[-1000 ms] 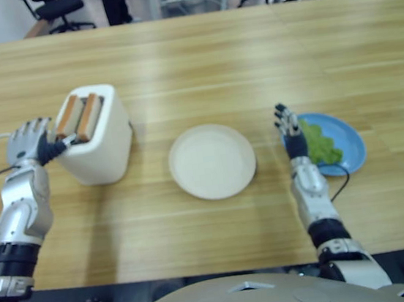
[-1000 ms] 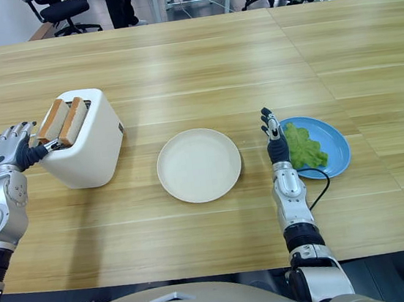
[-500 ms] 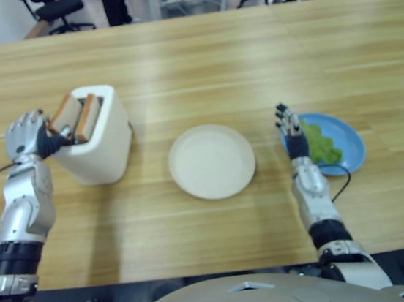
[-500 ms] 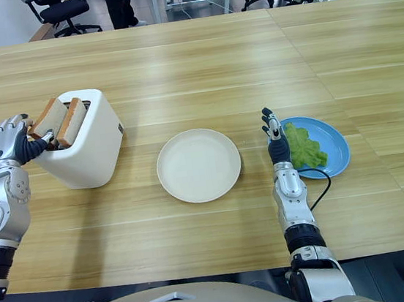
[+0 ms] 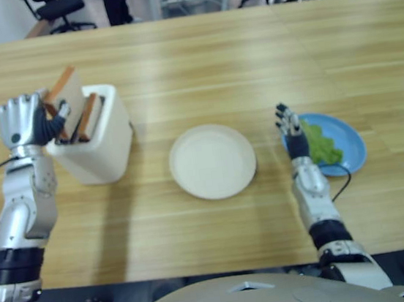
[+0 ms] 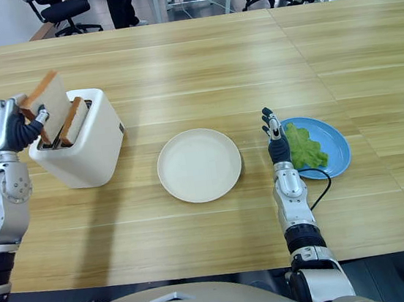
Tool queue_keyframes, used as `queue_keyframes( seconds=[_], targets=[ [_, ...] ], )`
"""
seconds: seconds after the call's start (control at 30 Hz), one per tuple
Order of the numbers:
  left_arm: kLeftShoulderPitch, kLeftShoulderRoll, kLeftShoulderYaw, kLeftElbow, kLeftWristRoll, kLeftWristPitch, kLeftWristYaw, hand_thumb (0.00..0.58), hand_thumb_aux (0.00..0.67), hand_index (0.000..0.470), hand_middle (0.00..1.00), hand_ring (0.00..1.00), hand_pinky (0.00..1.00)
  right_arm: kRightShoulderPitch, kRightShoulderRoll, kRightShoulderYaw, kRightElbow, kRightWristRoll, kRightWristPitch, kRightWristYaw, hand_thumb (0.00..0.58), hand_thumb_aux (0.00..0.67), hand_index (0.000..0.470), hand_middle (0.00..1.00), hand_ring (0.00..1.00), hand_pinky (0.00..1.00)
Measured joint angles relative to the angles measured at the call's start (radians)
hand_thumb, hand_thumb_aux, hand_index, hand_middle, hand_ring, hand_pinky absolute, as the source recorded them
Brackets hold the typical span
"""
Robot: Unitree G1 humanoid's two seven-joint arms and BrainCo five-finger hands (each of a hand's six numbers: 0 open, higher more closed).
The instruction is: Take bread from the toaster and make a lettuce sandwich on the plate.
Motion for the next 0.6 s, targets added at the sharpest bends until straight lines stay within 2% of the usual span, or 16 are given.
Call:
queue_keyframes(
  seconds=[0.27,0.37,0.43,0.6],
  targets=[
    [0.002,-0.05,0.125,-0.23,-0.037,-0.074,0.042,0.58,0.67,0.46,1.0,1.0,1.0,0.001,0.0,0.002,0.0,0.0,0.01,0.0,0.0,0.0,0.0,0.0,0.0,0.0],
    [-0.032,-0.117,0.128,-0.284,-0.142,-0.119,0.006,0.58,0.67,0.46,1.0,1.0,1.0,0.002,0.001,0.003,0.0,0.0,0.013,0.0,0.0,0.0,0.0,0.0,0.0,0.0],
    [-0.054,-0.178,0.105,-0.291,-0.239,-0.147,-0.038,0.58,0.67,0.46,1.0,1.0,1.0,0.002,0.001,0.004,0.0,0.0,0.015,0.0,0.0,0.0,0.0,0.0,0.0,0.0],
    [-0.067,-0.372,-0.06,-0.196,-0.478,-0.212,-0.192,0.58,0.67,0.46,1.0,1.0,1.0,-0.002,0.003,0.006,0.003,-0.001,0.017,0.001,0.0,0.0,0.0,0.0,0.0,0.0]
  ],
)
